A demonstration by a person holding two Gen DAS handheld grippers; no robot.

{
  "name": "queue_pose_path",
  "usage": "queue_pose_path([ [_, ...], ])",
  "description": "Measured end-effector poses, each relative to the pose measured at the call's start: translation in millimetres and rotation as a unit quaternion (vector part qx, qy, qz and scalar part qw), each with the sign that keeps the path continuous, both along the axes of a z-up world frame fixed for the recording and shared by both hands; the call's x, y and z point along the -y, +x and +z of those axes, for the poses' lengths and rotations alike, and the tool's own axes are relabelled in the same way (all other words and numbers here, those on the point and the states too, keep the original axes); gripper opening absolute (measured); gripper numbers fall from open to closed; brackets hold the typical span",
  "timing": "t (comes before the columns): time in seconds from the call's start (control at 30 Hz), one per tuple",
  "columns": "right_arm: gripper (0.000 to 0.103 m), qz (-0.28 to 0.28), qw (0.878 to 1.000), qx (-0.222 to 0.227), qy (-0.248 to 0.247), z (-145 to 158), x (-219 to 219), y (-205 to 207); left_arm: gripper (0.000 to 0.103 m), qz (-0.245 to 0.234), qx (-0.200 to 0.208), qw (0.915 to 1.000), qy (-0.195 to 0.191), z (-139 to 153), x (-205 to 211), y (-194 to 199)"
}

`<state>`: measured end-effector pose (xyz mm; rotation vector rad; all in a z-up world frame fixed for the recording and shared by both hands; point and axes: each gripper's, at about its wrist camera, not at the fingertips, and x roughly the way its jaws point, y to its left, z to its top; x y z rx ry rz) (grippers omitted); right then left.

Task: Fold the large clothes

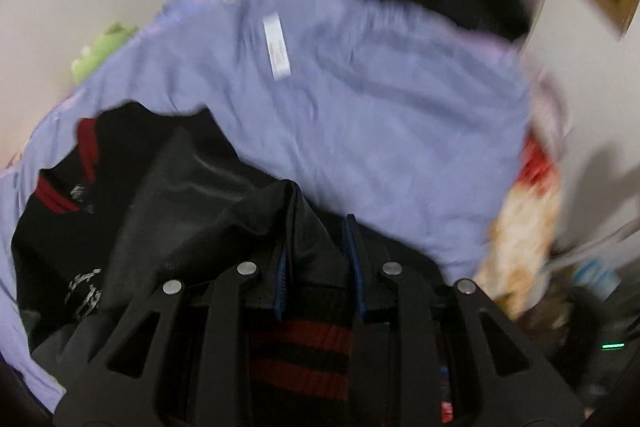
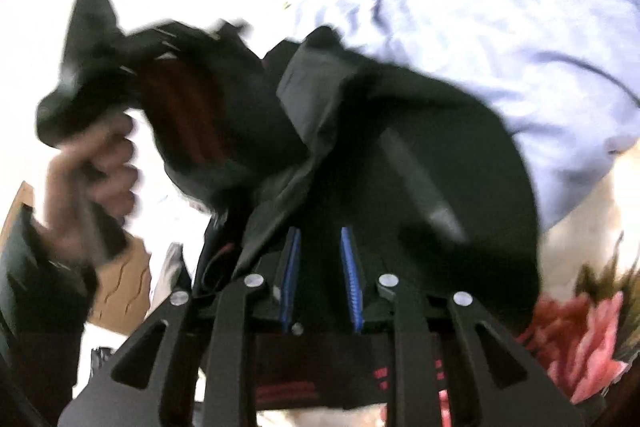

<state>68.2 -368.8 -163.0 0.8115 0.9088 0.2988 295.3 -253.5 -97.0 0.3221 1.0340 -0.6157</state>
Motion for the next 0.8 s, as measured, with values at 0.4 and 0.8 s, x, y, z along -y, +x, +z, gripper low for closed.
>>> queue_pose_path([
  [0.4, 0.023, -0.008, 1.000, -0.027, -0.011, -16, 18, 9, 0.031, -0.002, 0.000, 0.9929, 0.119, -87, 38, 15],
  [0.8, 0.040, 0.000, 0.999, 0.009, -0.040, -9, 26, 13, 0.068, 0.000, 0.050, 0.9981, 0.035, 6, -54, -92],
])
